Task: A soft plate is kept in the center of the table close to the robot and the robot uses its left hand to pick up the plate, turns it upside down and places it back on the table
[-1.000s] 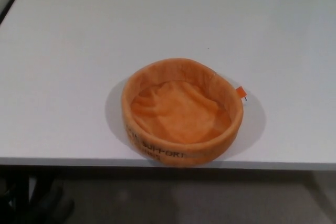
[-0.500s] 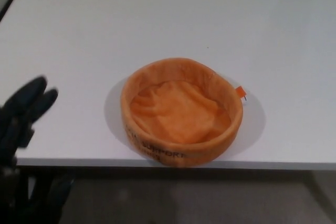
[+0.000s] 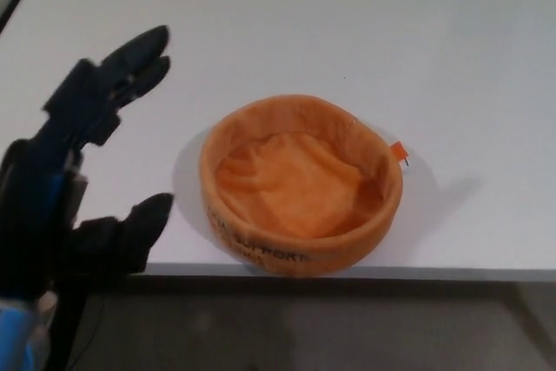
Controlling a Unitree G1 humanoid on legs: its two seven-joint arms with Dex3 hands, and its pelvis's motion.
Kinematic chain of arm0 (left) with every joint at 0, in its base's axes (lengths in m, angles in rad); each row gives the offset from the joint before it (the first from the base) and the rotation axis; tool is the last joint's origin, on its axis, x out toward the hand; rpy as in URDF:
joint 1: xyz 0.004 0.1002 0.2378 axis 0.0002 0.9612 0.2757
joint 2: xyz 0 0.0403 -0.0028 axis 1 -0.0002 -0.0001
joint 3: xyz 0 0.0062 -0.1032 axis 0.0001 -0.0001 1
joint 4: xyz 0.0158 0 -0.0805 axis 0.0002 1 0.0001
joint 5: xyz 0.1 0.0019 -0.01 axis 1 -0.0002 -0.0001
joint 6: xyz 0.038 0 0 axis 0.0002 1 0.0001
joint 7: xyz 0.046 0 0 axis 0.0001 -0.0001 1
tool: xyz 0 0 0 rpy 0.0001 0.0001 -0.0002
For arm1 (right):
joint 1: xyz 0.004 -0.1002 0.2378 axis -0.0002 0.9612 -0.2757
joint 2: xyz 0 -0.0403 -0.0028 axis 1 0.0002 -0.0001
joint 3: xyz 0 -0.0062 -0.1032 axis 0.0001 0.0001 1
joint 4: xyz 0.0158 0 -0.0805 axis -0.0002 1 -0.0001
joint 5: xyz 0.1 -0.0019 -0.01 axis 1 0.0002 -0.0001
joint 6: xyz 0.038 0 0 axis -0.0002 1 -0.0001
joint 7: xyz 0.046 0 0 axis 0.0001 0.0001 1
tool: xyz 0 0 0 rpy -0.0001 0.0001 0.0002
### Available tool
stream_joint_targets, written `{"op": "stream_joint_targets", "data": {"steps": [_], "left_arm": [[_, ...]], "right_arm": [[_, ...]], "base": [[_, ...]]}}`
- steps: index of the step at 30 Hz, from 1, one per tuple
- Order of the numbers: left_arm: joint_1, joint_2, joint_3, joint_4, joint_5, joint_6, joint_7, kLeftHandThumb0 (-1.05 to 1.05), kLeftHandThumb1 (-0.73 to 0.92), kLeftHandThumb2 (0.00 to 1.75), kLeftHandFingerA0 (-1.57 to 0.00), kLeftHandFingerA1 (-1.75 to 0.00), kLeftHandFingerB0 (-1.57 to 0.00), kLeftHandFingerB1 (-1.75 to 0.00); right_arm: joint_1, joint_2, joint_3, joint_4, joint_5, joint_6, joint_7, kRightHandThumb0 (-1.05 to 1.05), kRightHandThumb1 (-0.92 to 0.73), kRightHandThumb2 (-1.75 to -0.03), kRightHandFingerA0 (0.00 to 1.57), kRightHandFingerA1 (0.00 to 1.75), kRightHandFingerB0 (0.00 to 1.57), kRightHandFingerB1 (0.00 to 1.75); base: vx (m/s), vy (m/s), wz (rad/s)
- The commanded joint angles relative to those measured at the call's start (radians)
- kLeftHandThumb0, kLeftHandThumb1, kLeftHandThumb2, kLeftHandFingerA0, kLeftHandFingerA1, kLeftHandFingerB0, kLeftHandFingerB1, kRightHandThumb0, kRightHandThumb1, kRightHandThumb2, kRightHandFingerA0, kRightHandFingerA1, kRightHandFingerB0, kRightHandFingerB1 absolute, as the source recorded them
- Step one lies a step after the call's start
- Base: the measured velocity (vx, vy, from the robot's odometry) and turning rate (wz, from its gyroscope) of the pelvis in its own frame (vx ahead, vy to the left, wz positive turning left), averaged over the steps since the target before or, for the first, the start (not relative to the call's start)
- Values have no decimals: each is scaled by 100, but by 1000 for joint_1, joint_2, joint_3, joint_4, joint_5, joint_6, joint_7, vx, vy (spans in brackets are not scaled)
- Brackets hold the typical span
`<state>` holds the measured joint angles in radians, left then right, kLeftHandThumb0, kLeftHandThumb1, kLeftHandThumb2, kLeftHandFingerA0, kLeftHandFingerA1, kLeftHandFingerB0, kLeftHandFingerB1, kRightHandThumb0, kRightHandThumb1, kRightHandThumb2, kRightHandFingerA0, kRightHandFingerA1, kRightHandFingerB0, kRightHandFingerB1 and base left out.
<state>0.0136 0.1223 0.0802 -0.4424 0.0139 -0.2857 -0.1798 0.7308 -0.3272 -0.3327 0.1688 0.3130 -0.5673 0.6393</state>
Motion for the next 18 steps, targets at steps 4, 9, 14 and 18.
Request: {"op": "stream_joint_targets", "data": {"steps": [4,9,14,18], "left_arm": [[-76,68,-48,104,200,2,35,-95,65,109,-19,-51,-10,-39],[-77,107,-85,211,267,-87,64,-94,82,66,-24,-40,-25,-30],[-76,145,-121,263,351,-93,91,-94,83,66,-26,-36,-25,-29],[-62,166,-159,292,412,-97,107,-94,83,66,-28,-35,-24,-28]], "right_arm": [[-24,-8,3,13,5,9,5,-83,-91,-68,28,34,8,22],[-23,-11,-1,-19,-2,3,-4,-81,-92,-69,27,37,8,22],[-44,-12,-6,25,-25,-18,-17,-82,-92,-70,30,35,8,21],[-40,-11,-6,31,-9,-14,-3,-82,-92,-69,29,35,8,21]], "base": [[0,0,0],[0,0,0],[0,0,0],[0,0,0]]}}
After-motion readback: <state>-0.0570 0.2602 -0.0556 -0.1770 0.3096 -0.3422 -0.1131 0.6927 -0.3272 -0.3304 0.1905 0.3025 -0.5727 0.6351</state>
